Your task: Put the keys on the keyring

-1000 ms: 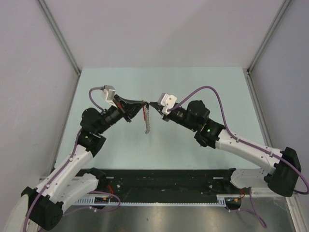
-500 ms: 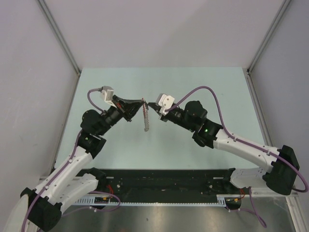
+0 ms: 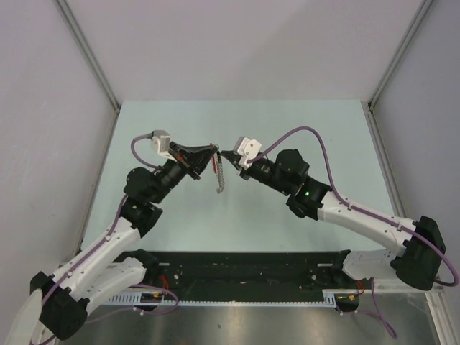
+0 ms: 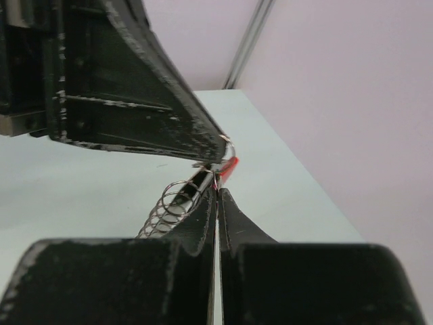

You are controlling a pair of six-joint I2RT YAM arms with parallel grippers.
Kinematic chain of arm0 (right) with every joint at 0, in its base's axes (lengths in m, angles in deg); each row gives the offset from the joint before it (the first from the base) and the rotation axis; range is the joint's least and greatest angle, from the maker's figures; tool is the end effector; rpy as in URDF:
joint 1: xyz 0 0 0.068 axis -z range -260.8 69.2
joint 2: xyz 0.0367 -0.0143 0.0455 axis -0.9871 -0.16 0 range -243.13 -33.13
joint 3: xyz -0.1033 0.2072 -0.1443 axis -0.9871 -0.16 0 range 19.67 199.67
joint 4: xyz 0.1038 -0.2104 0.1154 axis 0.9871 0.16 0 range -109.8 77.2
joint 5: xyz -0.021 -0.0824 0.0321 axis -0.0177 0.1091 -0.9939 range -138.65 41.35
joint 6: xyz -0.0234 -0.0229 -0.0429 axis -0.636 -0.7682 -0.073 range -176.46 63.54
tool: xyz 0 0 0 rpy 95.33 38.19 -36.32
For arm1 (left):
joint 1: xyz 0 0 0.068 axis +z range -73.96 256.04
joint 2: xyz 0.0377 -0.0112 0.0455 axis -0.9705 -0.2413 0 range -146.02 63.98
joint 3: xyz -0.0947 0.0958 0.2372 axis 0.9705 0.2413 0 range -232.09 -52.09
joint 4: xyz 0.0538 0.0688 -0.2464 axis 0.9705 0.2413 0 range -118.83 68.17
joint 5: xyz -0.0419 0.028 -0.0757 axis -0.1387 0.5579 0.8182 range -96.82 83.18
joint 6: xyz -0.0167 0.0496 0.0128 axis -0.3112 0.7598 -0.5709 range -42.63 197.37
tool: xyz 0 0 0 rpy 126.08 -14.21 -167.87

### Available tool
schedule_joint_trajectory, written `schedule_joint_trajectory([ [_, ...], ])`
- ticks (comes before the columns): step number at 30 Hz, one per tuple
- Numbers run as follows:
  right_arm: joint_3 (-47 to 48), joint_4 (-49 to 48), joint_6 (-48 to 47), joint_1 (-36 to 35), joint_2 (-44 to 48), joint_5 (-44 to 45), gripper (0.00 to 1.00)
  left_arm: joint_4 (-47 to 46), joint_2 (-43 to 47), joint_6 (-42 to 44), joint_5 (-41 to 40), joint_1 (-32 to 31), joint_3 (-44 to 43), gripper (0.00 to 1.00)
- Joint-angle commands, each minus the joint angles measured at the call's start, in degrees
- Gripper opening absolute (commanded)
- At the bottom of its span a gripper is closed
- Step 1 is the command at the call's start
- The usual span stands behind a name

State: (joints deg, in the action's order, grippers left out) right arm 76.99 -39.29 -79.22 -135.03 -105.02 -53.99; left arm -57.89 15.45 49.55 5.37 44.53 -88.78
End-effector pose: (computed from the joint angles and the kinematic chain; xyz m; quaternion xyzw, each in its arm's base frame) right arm 0.1722 0.2446 0.3702 -0.4473 0.5073 0.2299 0.6998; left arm 0.1675 -0.1115 0.3519 0.1044 0.5869 -0.4509 0.6644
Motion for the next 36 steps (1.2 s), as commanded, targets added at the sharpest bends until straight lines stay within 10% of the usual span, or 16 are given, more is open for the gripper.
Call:
schedule_joint_trajectory([
  [1,0.2,2.3,3.5,3.3,1.8,1.9,0.00,-4.9,3.2,4.2,-5.2,0.0,-0.7,0.00],
  [26,0.6,7.3,3.3,3.0,3.3,-7.9,0.00,-8.6,1.2,5.8,-4.0,0.7,0.5,0.00],
  [36,0.4,10.8,12.9,8.8,6.9,-6.2,0.62,-6.3,0.2,7.5,-1.6,2.8,0.8,0.00],
])
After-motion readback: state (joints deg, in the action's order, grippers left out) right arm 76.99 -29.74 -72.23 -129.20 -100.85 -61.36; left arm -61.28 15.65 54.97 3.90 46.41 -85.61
